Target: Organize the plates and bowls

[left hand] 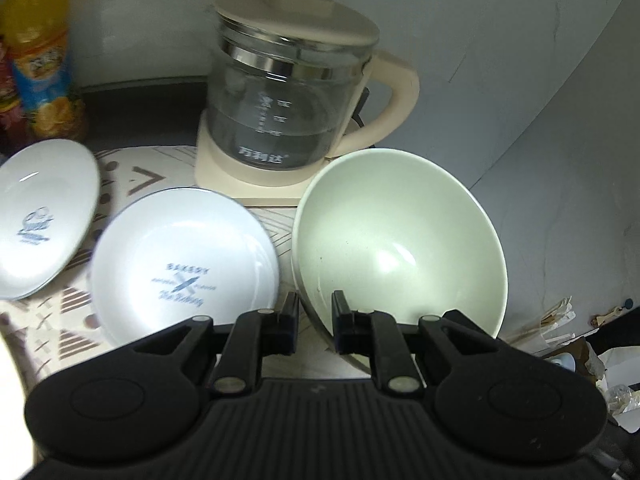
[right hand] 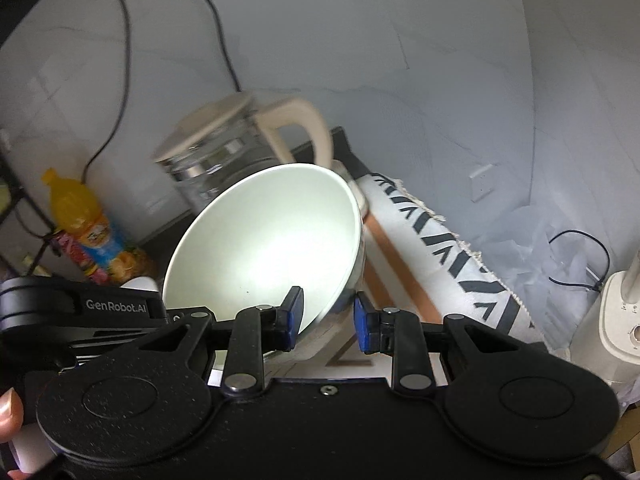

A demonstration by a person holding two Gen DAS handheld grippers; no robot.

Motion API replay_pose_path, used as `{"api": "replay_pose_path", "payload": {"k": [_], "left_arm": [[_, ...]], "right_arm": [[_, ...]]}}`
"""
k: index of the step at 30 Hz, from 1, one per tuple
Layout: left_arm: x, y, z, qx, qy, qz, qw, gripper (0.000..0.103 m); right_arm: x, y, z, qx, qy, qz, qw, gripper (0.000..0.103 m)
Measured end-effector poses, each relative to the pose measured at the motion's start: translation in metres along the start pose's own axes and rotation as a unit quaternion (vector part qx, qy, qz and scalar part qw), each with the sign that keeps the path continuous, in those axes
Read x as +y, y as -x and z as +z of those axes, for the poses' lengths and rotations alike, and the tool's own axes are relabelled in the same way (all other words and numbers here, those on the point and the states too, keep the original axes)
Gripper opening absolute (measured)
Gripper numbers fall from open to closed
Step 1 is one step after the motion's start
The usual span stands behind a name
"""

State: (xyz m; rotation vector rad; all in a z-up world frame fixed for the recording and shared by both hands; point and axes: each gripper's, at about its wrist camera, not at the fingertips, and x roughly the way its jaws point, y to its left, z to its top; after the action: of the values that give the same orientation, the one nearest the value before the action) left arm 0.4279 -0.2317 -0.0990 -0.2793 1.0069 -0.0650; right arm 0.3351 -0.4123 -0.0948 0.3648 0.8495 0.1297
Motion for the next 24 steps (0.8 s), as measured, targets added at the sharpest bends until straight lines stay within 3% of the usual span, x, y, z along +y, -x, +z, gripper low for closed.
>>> {"api": "replay_pose_path", "payload": {"k": [24], "left_arm": [[0.046,0.095,-0.044,-0.019,0.043,0.021,0.9987,0.015]], "right_arm": [[0.058,0.056,-0.031,0.013,0.09,0.052,0.995,0.027]]}}
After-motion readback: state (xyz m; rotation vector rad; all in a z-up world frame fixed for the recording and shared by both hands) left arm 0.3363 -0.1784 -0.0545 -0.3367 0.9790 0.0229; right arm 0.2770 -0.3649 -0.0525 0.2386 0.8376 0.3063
